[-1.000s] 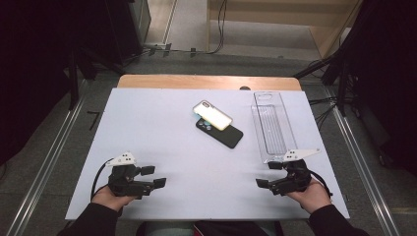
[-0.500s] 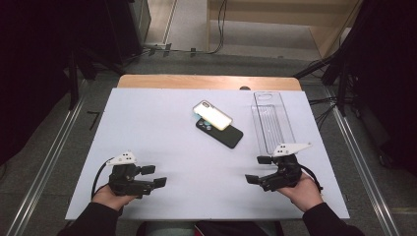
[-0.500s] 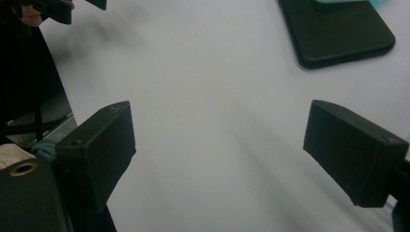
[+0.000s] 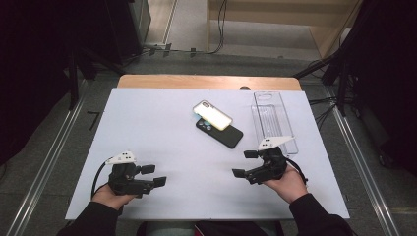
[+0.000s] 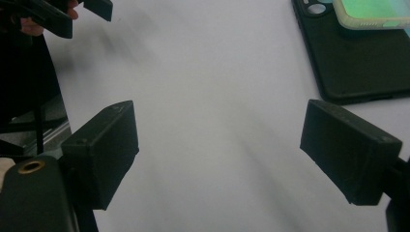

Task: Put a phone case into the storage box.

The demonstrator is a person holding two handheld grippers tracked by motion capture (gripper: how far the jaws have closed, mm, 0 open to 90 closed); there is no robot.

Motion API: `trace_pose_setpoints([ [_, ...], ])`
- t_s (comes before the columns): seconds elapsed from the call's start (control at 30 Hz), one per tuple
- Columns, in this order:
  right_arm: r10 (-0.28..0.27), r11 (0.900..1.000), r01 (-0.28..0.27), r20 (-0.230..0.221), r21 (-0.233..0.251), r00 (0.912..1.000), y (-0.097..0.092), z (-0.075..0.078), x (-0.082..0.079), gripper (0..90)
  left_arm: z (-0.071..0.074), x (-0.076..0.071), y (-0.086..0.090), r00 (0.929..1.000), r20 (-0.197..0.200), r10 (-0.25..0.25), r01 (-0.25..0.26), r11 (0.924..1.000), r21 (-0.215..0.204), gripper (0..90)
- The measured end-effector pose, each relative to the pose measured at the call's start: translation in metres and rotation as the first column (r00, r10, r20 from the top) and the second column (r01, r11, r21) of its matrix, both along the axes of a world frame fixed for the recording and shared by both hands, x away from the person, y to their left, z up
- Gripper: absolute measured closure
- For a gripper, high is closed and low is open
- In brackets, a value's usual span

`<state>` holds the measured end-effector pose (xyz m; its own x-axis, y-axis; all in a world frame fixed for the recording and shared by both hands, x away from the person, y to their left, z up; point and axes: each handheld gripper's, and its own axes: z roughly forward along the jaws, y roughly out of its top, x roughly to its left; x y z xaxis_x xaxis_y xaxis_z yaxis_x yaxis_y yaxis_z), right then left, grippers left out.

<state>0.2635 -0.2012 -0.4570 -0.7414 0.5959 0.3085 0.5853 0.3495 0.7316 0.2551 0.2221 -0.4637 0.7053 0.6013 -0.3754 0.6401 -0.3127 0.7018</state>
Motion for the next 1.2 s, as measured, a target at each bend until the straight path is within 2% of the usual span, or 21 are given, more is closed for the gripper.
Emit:
trace_pose_setpoints([
  [0.43, -0.023, 0.9997, 0.023, -0.001, -0.009, 0.9997, 0.011, 0.001, 0.019, 11.8, 0.000, 0.000, -0.001, 1.0000, -0.002, -0.005, 0.005, 1.0000, 0.002, 27.2],
  [0.53, -0.029, 0.9995, 0.029, -0.004, 0.009, 0.9996, 0.013, 0.003, 0.024, 11.8, 0.000, 0.000, -0.001, 1.0000, -0.002, -0.006, 0.006, 1.0000, 0.001, 27.2],
  [0.73, -0.034, 0.9994, 0.034, -0.001, -0.001, 0.9994, 0.019, 0.006, 0.036, 11.7, 0.000, 0.000, -0.001, 1.0000, -0.004, -0.006, 0.006, 1.0000, 0.000, 27.2],
  [1.2, -0.051, 0.9987, 0.051, 0.004, -0.003, 0.9987, 0.032, 0.011, 0.076, 11.8, -0.001, 0.000, -0.001, 1.0000, -0.003, -0.002, 0.002, 1.0000, 0.003, 27.2],
])
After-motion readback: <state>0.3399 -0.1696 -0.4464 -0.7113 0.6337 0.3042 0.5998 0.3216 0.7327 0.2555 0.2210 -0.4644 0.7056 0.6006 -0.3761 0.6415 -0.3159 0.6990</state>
